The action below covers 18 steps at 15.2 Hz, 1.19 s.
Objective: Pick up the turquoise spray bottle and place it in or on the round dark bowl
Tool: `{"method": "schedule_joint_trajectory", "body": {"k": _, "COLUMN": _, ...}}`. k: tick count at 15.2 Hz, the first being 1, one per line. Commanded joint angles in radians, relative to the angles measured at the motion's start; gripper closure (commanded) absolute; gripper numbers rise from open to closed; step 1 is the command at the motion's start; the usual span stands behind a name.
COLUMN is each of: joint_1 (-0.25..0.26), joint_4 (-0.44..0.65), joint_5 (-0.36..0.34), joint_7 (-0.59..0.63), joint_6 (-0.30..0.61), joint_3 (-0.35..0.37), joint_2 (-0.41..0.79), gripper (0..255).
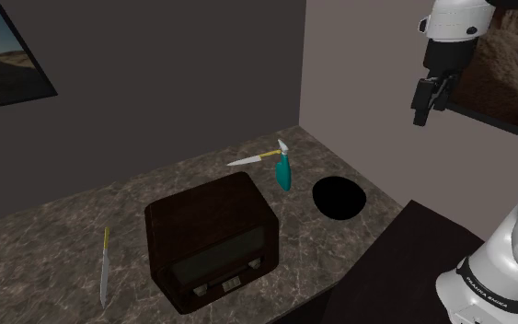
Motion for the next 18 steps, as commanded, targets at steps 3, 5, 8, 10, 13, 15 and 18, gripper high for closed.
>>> {"method": "schedule_joint_trajectory", "body": {"k": 3, "joint_1": 0.002, "joint_4": -0.011, "joint_5": 0.006, "joint_7": 0.012, "joint_6": 0.067, "joint_3": 0.002, "joint_2": 0.051, "gripper": 0}}
{"method": "schedule_joint_trajectory", "body": {"k": 5, "joint_1": 0.004, "joint_4": -0.016, "joint_5": 0.012, "joint_7": 0.023, "joint_6": 0.133, "joint_3": 0.004, "joint_2": 0.107, "gripper": 0}}
{"method": "schedule_joint_trajectory", "body": {"k": 8, "joint_1": 0.007, "joint_4": -0.013, "joint_5": 0.02, "joint_7": 0.038, "joint_6": 0.229, "joint_3": 0.007, "joint_2": 0.197, "gripper": 0}}
{"method": "schedule_joint_trajectory", "body": {"k": 10, "joint_1": 0.009, "joint_4": -0.004, "joint_5": 0.024, "joint_7": 0.047, "joint_6": 0.289, "joint_3": 0.009, "joint_2": 0.262, "gripper": 0}}
{"method": "schedule_joint_trajectory", "body": {"k": 13, "joint_1": 0.012, "joint_4": 0.021, "joint_5": 0.031, "joint_7": 0.06, "joint_6": 0.374, "joint_3": 0.011, "joint_2": 0.363, "gripper": 0}}
{"method": "schedule_joint_trajectory", "body": {"k": 15, "joint_1": 0.014, "joint_4": 0.044, "joint_5": 0.036, "joint_7": 0.068, "joint_6": 0.426, "joint_3": 0.013, "joint_2": 0.433, "gripper": 0}}
{"method": "schedule_joint_trajectory", "body": {"k": 18, "joint_1": 0.016, "joint_4": 0.089, "joint_5": 0.042, "joint_7": 0.078, "joint_6": 0.497, "joint_3": 0.014, "joint_2": 0.54, "gripper": 0}}
